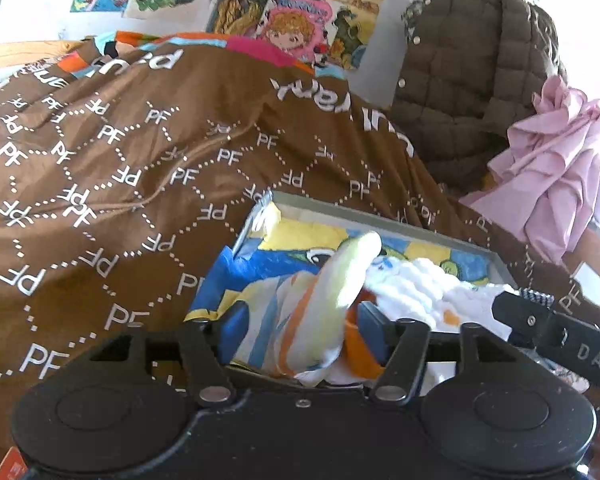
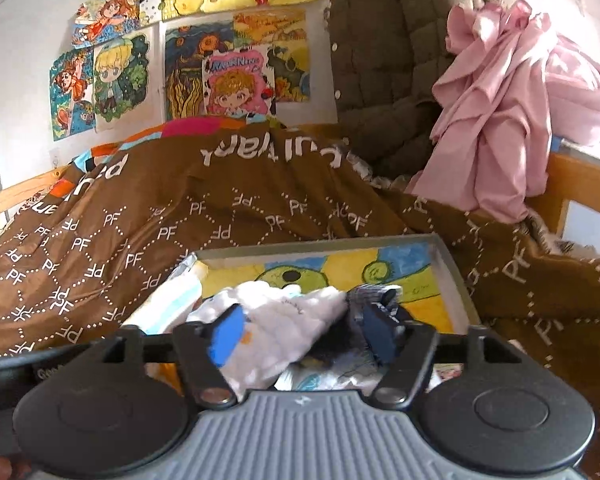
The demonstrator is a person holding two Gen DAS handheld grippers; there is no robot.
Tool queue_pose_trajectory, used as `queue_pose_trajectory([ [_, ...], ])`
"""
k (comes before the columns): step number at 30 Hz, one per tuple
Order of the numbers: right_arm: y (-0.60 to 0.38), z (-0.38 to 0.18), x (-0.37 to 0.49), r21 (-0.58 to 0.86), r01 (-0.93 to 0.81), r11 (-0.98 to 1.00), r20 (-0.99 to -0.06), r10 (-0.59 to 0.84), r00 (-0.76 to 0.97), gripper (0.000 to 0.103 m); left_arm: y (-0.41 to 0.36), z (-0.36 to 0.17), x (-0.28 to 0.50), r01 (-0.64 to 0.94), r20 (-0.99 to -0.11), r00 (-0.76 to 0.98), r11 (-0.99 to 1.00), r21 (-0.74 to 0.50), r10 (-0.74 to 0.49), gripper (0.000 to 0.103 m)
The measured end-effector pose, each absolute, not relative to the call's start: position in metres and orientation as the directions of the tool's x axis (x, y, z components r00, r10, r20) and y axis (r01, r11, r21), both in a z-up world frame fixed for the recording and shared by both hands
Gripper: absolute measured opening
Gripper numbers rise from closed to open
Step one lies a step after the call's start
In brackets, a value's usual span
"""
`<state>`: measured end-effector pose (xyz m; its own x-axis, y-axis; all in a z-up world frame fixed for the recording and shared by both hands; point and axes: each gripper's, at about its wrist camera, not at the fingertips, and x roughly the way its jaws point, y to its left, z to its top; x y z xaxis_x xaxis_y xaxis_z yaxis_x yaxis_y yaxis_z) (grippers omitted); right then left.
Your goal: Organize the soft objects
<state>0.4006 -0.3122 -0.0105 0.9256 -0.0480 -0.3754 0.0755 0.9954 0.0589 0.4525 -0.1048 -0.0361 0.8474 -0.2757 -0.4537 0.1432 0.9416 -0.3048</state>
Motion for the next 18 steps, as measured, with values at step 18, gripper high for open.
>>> queue_pose_trajectory([
  [18, -0.338, 0.027, 0.3, 0.089, 0.114, 0.99, -0.281, -0.085, 0.956, 0.103, -0.092, 0.02, 0.361, 0.141, -0.322, 0.92, 0.955, -0.263, -0.225, 0.101],
])
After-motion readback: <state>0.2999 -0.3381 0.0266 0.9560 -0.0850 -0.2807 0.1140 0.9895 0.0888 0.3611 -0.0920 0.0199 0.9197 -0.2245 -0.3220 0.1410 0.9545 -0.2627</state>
